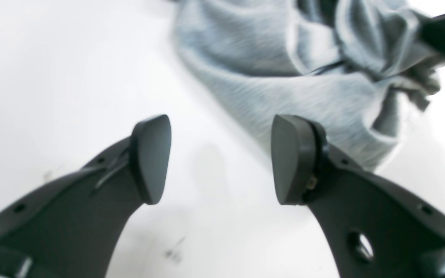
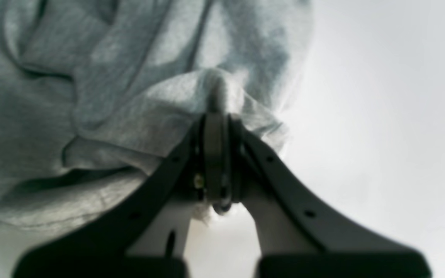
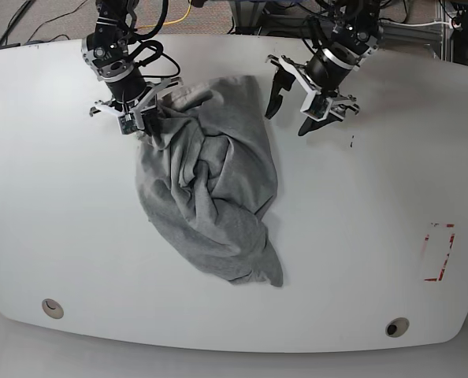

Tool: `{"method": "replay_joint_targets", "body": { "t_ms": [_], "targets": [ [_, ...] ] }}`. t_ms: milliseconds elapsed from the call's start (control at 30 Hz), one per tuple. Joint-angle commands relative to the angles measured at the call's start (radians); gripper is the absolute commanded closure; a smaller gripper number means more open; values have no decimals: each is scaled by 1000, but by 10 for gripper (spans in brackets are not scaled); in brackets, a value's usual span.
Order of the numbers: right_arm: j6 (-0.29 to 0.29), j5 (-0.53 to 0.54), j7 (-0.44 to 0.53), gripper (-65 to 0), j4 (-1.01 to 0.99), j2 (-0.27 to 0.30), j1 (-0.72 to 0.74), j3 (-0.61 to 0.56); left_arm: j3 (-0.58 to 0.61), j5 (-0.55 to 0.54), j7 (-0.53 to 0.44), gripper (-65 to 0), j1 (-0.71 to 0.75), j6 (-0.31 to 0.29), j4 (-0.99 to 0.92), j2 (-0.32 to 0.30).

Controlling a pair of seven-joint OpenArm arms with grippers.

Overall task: Layout the t-shirt on the table in an organized manner, then fold the t-shirt properly
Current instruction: 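Lower both grippers onto the crumpled grey t-shirt and pinch its edges, then pull the held shirt apart with both grippers, spreading it out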

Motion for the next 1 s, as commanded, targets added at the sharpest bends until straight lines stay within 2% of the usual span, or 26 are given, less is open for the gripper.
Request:
{"method": "replay_joint_targets", "body": {
  "t_ms": [0,367,667,833,967],
  "targets": [
    [16,14,-4,0,42,1,-2,2,31,-10,36,-386,-64,7,6,19],
    [24,16,-9,0,121,-4,-17,0,-11,-8,231,-386,-207,7,-88,149],
    [24,11,-9,0,153,-19,-25,4,-66,-10,373,-388,-253,7,-132,240],
    [24,14,-6,0,156,-22,-37,2,-89,-13,432,-388,-280,7,-181,249],
    [24,14,-4,0,156,-22,-38,2,-118,-67,449,-388,-296,10,-217,249]
  ]
}}
